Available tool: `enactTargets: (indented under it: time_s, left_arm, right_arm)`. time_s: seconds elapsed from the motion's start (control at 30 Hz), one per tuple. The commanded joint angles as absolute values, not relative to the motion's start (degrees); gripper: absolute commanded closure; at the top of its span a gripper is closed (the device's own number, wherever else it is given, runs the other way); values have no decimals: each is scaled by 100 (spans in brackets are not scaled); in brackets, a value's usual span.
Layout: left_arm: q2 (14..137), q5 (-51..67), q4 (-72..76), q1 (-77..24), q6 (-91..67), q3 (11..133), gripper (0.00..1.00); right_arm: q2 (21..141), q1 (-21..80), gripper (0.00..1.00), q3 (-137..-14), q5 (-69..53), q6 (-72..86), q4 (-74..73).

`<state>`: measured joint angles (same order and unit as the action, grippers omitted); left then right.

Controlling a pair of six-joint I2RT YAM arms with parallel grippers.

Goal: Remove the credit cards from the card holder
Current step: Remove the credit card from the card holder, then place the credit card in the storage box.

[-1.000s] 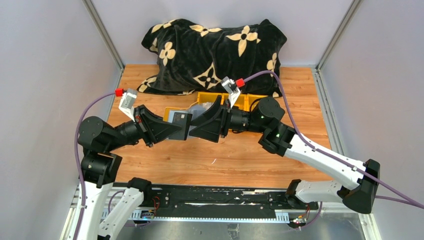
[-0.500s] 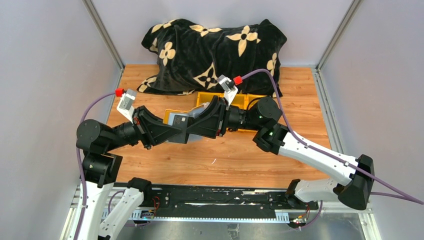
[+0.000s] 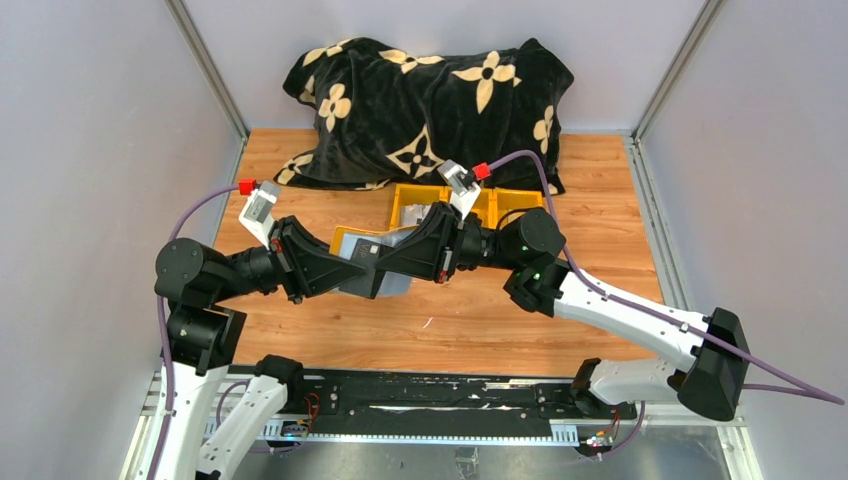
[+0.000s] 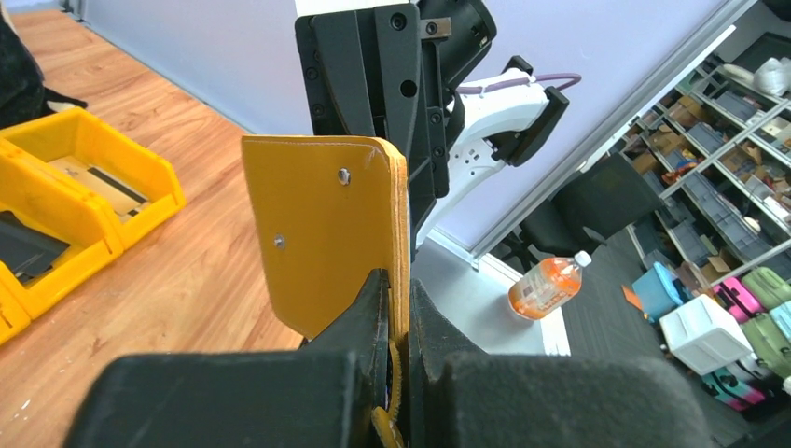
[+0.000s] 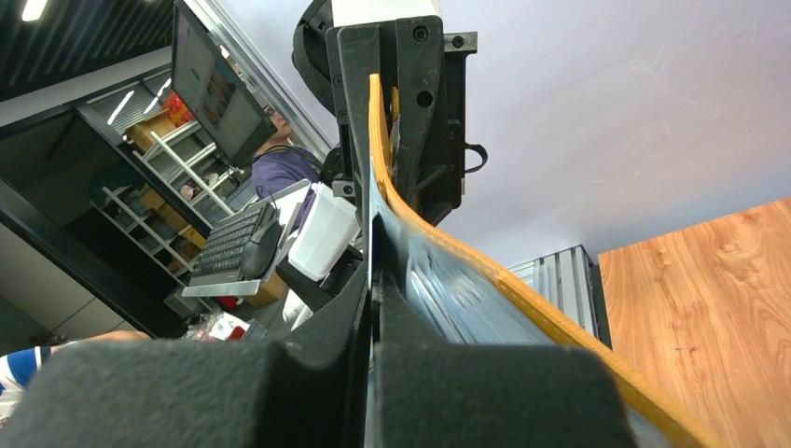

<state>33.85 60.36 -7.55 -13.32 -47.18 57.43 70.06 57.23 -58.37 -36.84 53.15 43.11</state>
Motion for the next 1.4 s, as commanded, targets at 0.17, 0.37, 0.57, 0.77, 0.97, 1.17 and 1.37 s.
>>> enactTargets:
  time_s: [0.17, 0.37, 0.57, 0.77, 0.97, 1.17, 1.37]
  left_arm:
    - [3357, 5932, -290, -1328, -5030, 5854, 88]
    - [3324, 5967, -279, -1331, -5014, 5876, 97]
    - [3346, 5941, -674, -1327, -4630, 6028, 100]
    - [3381, 5883, -1249, -1328, -4040, 6237, 100]
    - [3448, 5791, -2046, -1336, -3060, 6582, 100]
    - [3498, 5591, -2765, -1328, -2219, 6828, 100]
    - [3558, 5488, -3412, -1335, -1566, 6980, 100]
  right_arm:
    - [6753, 5687, 100, -5539, -3952, 5722, 5289]
    - [6696, 5619, 100, -5607, -4089, 5664, 5039]
    - [6277, 5236, 100, -5713, -4377, 5428, 4013]
    - [5793, 4784, 100, -5927, -4772, 4688, 2375]
    - [5454, 3881, 100, -6296, -4683, 3676, 416]
    - [5532, 2735, 100, -6530, -4100, 2867, -1360]
    - [6046, 1677, 100, -6564, -3077, 1899, -2496]
